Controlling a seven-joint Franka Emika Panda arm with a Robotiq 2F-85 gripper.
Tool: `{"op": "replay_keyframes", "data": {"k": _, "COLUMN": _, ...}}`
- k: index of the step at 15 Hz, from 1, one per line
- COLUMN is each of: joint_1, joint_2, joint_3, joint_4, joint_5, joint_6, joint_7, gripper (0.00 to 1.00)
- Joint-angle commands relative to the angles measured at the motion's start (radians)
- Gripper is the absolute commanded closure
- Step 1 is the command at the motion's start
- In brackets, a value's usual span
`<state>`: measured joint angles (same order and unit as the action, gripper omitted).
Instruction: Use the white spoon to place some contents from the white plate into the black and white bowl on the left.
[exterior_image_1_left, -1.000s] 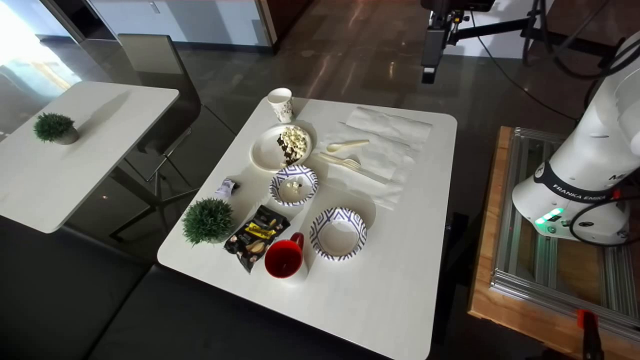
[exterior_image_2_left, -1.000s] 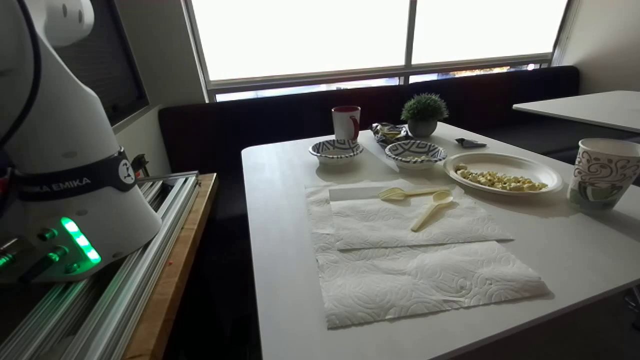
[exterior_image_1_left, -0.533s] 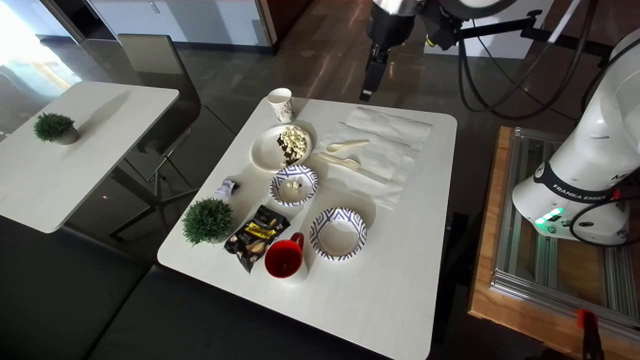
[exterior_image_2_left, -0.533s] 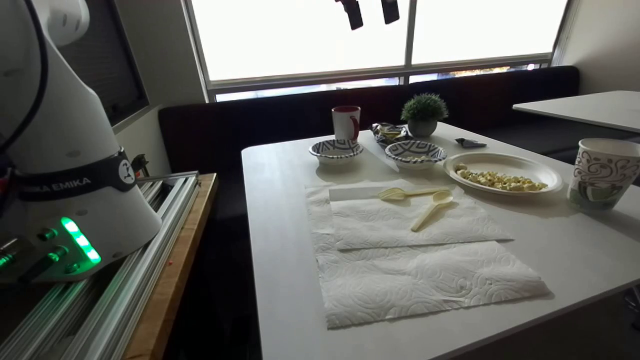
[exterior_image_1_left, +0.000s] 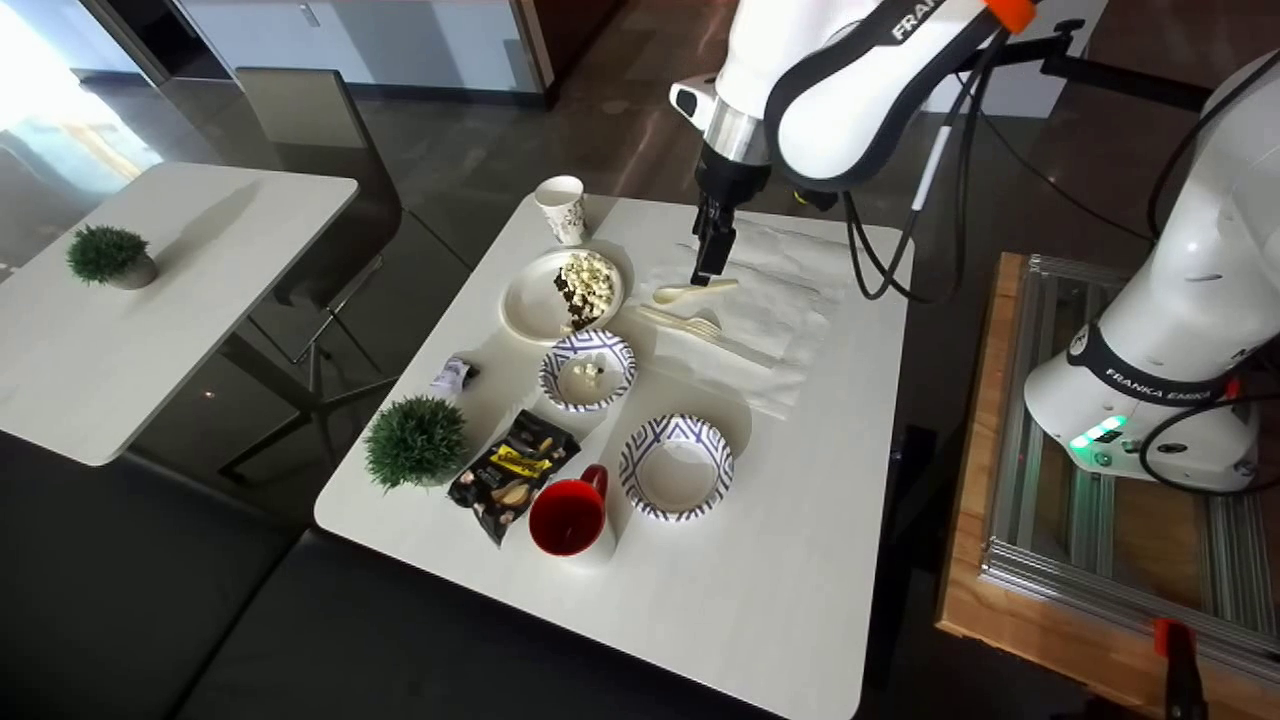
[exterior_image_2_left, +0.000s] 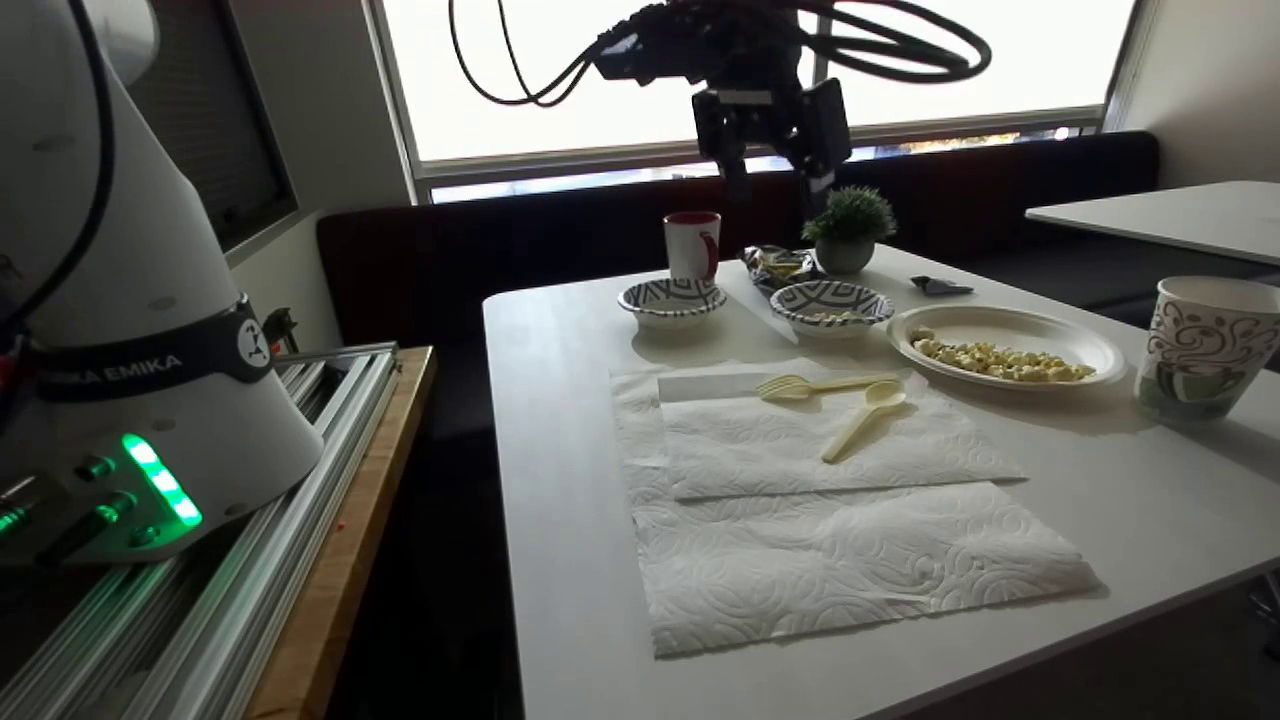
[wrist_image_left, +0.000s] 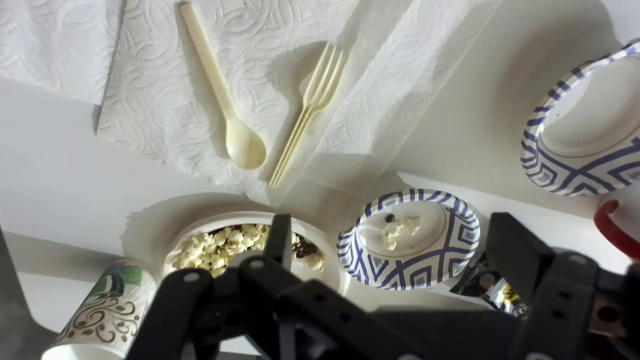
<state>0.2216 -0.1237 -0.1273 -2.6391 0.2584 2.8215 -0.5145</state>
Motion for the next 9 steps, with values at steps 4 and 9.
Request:
{"op": "replay_keyframes", "data": {"k": 4, "joint_1": 0.003, "joint_2": 0.206, "joint_3": -0.051, "joint_4": 0.116, "joint_5": 0.202, "joint_6": 0.058, "joint_7": -0.244, "gripper": 0.00}}
{"op": "replay_keyframes", "data": {"k": 9, "joint_1": -0.009, "joint_2": 0.243, "joint_3": -0.056, "joint_4": 0.116, "joint_5": 0.167, "joint_6": 0.104, "joint_7": -0.205, "gripper": 0.00}}
